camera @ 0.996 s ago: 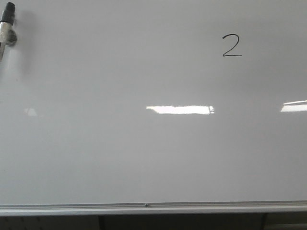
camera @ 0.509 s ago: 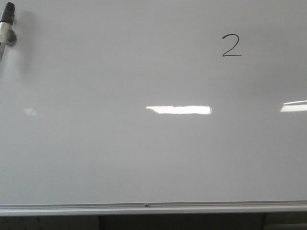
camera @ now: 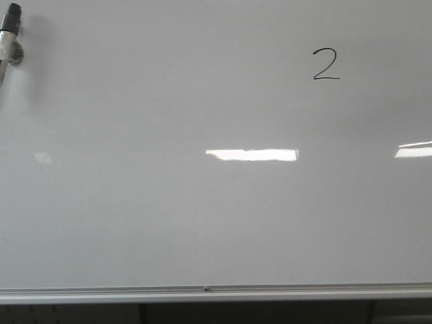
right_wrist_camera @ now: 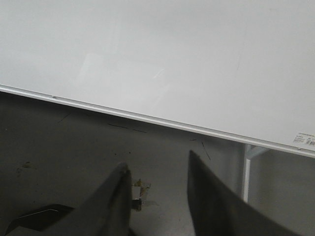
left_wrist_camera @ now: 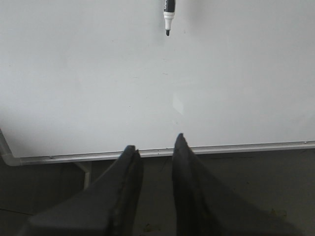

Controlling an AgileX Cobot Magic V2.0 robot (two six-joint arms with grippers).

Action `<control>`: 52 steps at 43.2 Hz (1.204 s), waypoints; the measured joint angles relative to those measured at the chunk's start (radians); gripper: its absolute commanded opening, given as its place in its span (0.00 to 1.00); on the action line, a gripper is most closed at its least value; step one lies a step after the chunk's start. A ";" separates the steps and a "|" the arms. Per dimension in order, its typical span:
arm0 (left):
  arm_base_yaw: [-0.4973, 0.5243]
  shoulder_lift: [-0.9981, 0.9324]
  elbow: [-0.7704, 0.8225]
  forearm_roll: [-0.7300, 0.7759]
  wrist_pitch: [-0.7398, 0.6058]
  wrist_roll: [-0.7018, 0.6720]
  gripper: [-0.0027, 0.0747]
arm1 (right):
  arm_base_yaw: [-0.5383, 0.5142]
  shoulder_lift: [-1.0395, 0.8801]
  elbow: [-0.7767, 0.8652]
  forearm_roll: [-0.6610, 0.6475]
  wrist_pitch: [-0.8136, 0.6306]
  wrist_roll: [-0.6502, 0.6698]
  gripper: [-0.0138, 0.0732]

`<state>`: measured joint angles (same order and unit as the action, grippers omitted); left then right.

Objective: Write number 2 on whiteboard

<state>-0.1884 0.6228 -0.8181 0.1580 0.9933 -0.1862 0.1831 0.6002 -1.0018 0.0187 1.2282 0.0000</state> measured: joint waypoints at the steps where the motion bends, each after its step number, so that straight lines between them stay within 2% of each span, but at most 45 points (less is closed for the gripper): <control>1: 0.000 0.000 0.000 0.000 0.000 0.000 0.11 | 0.000 0.000 0.000 0.000 0.000 0.000 0.31; 8: 0.000 0.000 0.000 0.000 0.000 0.000 0.01 | 0.000 0.000 0.000 0.000 0.000 0.000 0.15; 12: 0.000 0.000 0.000 0.000 0.000 0.000 0.01 | 0.000 0.000 0.000 0.000 0.000 0.000 0.08; 52: 0.000 0.000 0.000 -0.046 -0.037 0.000 0.01 | 0.000 0.000 0.000 0.000 -0.052 0.000 0.08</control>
<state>-0.1884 0.6228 -0.8181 0.1116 0.9564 -0.1862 0.1831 0.6002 -1.0018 0.0187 1.1765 0.0000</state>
